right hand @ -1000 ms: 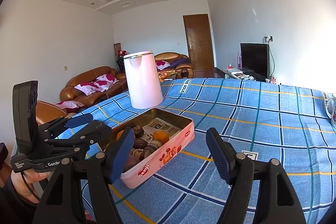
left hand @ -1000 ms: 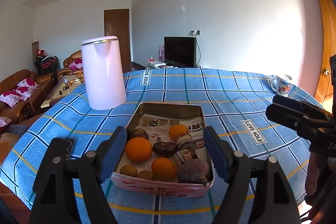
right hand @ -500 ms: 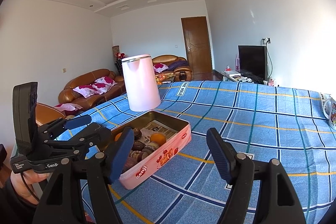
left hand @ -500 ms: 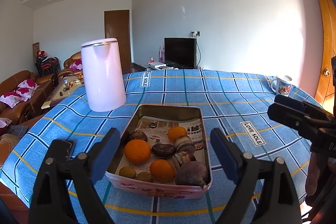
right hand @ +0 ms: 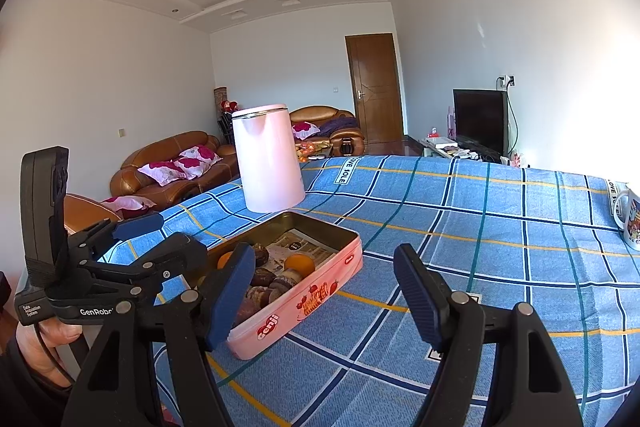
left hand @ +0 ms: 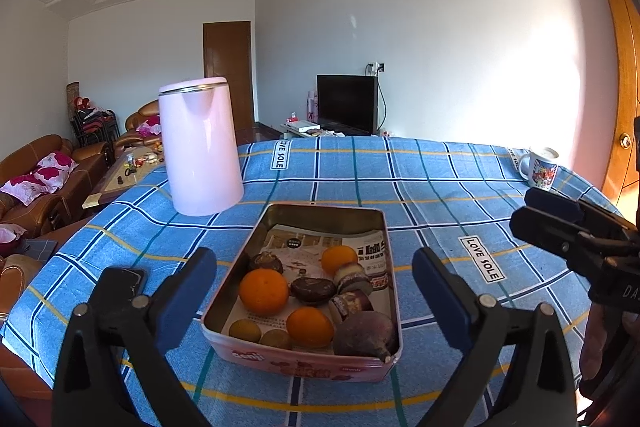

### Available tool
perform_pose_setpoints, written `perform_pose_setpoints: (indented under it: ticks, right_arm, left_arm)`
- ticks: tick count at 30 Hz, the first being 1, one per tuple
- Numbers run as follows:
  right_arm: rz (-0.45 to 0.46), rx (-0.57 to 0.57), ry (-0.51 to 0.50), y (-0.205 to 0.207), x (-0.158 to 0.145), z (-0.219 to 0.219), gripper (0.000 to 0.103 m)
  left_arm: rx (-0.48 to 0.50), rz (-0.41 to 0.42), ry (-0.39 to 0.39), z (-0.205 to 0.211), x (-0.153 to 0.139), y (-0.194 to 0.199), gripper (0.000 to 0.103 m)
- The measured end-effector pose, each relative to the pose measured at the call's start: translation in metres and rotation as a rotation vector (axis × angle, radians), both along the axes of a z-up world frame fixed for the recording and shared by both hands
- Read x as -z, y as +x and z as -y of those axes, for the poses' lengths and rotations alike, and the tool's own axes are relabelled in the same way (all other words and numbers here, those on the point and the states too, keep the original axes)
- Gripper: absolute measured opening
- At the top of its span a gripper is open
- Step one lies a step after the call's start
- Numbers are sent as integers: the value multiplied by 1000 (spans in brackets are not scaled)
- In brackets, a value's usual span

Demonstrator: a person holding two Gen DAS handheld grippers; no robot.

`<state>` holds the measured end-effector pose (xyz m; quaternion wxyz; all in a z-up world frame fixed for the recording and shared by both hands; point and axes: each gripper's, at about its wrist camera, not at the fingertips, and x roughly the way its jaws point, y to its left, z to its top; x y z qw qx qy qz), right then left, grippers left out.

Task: Organize fruits

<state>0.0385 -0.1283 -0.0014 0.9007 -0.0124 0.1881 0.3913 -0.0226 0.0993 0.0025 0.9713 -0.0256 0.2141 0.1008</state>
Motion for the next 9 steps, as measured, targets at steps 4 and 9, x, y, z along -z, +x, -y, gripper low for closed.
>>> perform_pose_setpoints:
  ticks: [4,9]
  right_arm:
    - [-1,0,-2,0,1,2,73]
    - [-6,18,-13,3,2,8,73]
  left_arm:
    - [-11,-6,28,2,2,1,103]
    - [-5,-11,31,2,3,1,103]
